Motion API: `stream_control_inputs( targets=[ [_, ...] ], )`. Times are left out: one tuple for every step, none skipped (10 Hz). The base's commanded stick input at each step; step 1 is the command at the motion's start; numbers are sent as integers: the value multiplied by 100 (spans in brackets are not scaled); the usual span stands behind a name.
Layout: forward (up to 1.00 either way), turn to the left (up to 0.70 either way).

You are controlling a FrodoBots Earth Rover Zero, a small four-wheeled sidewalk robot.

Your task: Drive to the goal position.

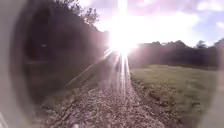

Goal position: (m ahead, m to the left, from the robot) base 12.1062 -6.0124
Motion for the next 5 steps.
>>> stream_control_inputs(
  targets=[
    [85,0],
    [85,0],
    [85,0],
    [85,0],
    [85,0]
  ],
)
